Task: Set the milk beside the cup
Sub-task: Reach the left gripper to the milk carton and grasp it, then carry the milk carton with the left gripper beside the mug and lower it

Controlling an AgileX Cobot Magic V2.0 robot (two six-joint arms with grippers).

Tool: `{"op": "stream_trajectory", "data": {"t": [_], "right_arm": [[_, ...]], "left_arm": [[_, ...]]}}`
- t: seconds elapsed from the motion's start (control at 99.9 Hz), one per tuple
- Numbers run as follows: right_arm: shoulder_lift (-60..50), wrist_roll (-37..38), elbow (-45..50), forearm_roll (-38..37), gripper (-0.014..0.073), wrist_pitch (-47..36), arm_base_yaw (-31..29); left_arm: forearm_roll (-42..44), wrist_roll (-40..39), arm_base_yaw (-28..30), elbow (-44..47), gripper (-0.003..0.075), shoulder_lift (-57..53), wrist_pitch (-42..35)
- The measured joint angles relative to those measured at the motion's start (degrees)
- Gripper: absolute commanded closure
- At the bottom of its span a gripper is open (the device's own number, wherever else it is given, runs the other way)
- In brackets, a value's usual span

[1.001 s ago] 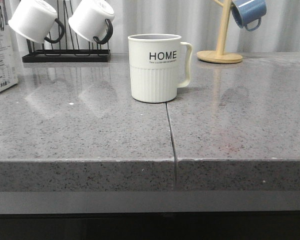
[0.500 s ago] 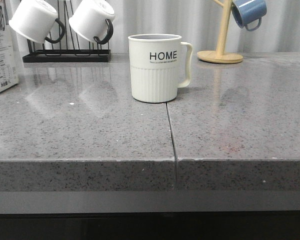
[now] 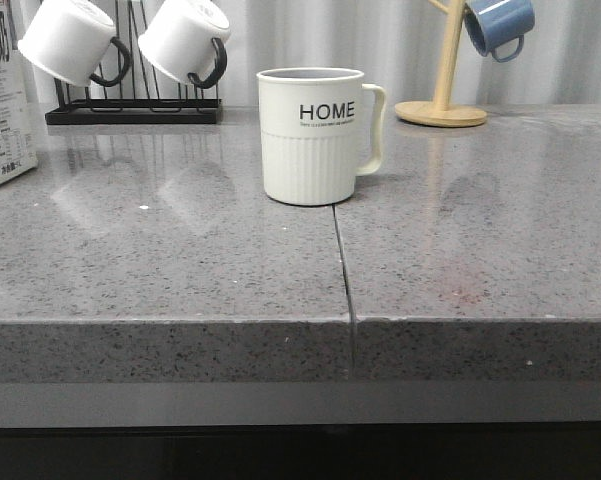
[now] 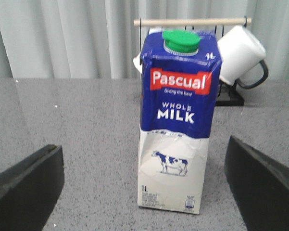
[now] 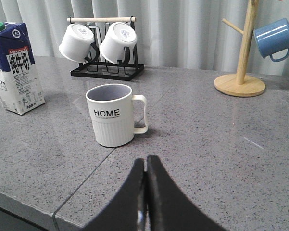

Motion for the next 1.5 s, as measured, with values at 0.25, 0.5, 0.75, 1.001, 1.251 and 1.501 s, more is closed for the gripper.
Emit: {"op": "stream_trajectory", "data": {"t": [0.25, 0.5, 0.75, 1.001, 1.251, 1.501], "right_arm": [[0.0, 0.0, 0.0, 0.0, 0.066, 0.0, 0.0], [0.0, 0.0, 0.0, 0.0, 0.066, 0.0, 0.0], [0.0, 0.0, 0.0, 0.0, 0.066, 0.0, 0.0], [-0.09, 0.0, 0.0, 0.0, 0.066, 0.0, 0.0], [-0.09, 0.0, 0.0, 0.0, 0.066, 0.0, 0.0], [-0.09, 0.0, 0.0, 0.0, 0.066, 0.0, 0.0]], "left_arm": [[-1.01, -0.39, -3.46, -0.84, 0.0063, 8.79, -5.87], [-1.1, -0.39, -4.11, -4.95, 0.0063, 19.0, -8.02], [-1.15, -0.47, -4.11, -11.3, 0.0064, 28.92, -10.89], [-1.15, -0.47, -4.11, -16.12, 0.0118, 36.76, -11.51], [-1.15, -0.47, -4.11, -16.22, 0.0389, 37.03, -11.51], [-2.73, -0.47, -6.25, -16.22, 0.0505, 36.2, -10.46]]}}
